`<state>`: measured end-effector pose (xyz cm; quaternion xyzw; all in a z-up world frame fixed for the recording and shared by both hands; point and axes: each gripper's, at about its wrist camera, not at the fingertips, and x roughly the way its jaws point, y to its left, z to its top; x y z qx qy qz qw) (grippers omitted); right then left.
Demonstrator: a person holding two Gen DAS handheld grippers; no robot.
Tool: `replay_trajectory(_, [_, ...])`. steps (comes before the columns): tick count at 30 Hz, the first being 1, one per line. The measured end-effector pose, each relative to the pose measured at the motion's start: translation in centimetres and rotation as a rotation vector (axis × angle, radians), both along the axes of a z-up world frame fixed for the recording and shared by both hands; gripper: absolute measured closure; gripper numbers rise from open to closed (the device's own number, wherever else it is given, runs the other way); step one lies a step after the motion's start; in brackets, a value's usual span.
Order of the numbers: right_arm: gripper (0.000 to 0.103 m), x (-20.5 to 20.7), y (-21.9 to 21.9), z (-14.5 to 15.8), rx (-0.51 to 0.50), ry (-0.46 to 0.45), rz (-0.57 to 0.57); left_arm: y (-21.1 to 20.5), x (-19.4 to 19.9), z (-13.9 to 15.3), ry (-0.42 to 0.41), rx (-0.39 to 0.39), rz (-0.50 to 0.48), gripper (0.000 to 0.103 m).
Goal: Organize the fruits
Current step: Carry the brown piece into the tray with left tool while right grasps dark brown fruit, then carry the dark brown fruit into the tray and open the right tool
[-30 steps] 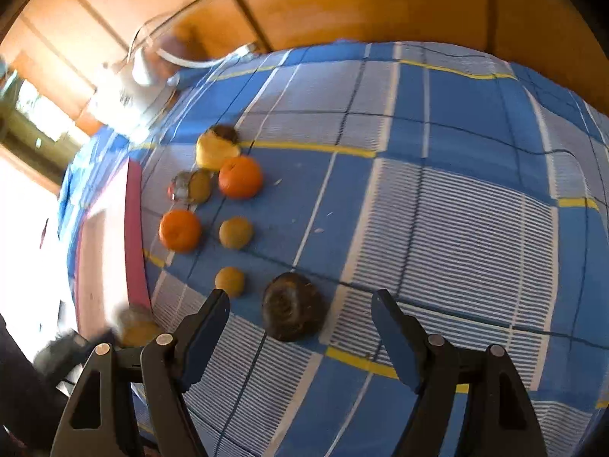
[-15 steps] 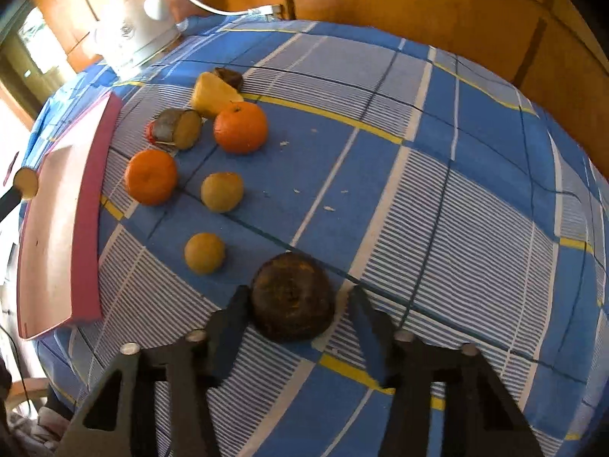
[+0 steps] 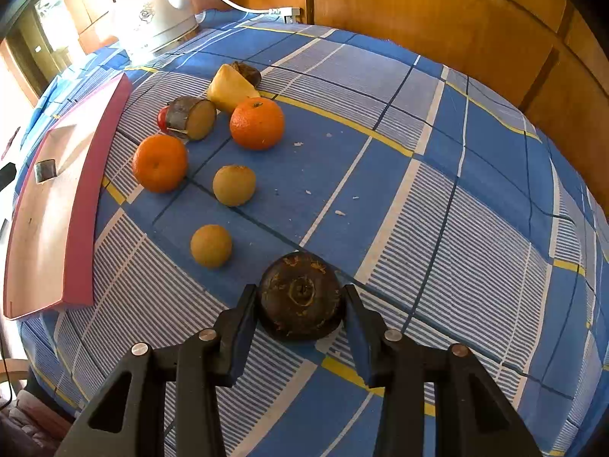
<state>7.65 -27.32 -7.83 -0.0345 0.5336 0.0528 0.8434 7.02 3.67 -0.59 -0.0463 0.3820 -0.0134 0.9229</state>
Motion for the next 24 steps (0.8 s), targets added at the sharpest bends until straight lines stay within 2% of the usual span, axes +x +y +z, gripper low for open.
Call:
replay_trajectory(1, [0.059,0.0,0.0,0.0,-0.001,-0.002,0.000,-0.2,-0.3,0.2,-0.008,0.007,0.004,0.016])
replay_trajectory(5, [0.059,0.0,-0.1,0.2,0.014,-0.005,-0.007,-0.6,-1.6,1.0,-0.045,0.033,0.006,0.011])
replay_trajectory(10, [0.059,-0.1,-0.5,1.1,0.060,-0.032,-0.018,-0.6,-2.1,1.3,-0.054,0.038,0.013,0.001])
replay_trajectory(19, [0.059,-1.0,1.6,2.4,0.148,-0.063,0.075,-0.4,-2.9,1.1,-0.047,0.072,0.030,0.000])
replay_trajectory(24, [0.059,-1.5,4.3,3.5,0.170,-0.075,0.132,0.4,-3.2,1.2,-0.053,0.085,0.062,0.000])
